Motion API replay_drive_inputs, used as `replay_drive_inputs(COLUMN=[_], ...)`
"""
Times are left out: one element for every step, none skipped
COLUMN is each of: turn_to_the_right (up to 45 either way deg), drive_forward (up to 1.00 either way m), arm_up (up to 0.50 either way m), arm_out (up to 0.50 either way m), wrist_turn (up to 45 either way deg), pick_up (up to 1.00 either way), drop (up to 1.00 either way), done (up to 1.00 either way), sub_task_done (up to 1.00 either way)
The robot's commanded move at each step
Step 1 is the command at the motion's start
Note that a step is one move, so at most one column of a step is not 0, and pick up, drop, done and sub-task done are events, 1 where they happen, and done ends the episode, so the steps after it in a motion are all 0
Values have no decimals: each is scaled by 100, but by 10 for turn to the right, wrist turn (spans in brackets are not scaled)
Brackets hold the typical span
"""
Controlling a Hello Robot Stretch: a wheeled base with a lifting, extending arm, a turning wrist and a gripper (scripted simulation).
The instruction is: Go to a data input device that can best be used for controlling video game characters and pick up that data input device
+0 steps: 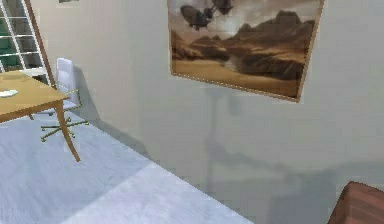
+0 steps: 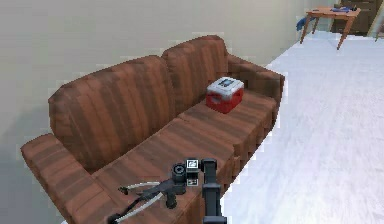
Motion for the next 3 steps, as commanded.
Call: replay_drive_inputs(turn_to_the_right=[0,0,0], drive_forward=[0,0,0], arm_up=[0,0,-30], arm_out=[0,0,0], wrist_turn=[450,240,0], pick_up=[0,0,0], drop=[0,0,0], done=[0,0,0], sub_task_done=[0,0,0])
